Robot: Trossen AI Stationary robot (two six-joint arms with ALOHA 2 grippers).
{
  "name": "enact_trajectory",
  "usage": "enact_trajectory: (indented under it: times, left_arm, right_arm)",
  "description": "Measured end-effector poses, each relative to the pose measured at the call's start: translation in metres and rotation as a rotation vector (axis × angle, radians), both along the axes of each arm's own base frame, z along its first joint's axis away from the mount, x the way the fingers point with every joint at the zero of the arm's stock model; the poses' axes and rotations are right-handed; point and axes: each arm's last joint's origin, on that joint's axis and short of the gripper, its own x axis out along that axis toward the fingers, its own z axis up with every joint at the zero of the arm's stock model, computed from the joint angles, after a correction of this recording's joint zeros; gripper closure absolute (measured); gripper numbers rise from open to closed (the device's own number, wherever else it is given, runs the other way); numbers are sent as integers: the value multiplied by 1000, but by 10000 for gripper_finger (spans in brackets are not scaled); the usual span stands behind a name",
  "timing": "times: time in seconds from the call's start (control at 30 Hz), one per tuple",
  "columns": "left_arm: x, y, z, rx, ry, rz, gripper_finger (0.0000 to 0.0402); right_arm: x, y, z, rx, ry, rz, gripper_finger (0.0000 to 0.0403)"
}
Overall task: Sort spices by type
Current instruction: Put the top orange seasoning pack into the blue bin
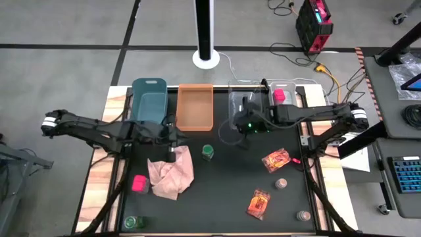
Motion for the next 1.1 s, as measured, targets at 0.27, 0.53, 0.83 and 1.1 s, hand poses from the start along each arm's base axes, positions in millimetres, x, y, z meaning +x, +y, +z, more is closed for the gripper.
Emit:
enact_trajectory:
  times: [0.27,0.53,0.83,1.1]
  left_arm:
    - [-8,-5,6,-7,-33,-27,401]
    - [-6,-5,9,-5,-39,-19,401]
    - [2,-6,0,1,5,-17,401]
    - [6,-7,-5,-18,18,-7,401]
  right_arm:
    - [-6,45,-1,67,10,53,394]
    - [-15,69,-3,109,54,57,394]
    - [-30,86,-8,169,140,-22,393]
    - [-45,85,-14,257,235,-339,393]
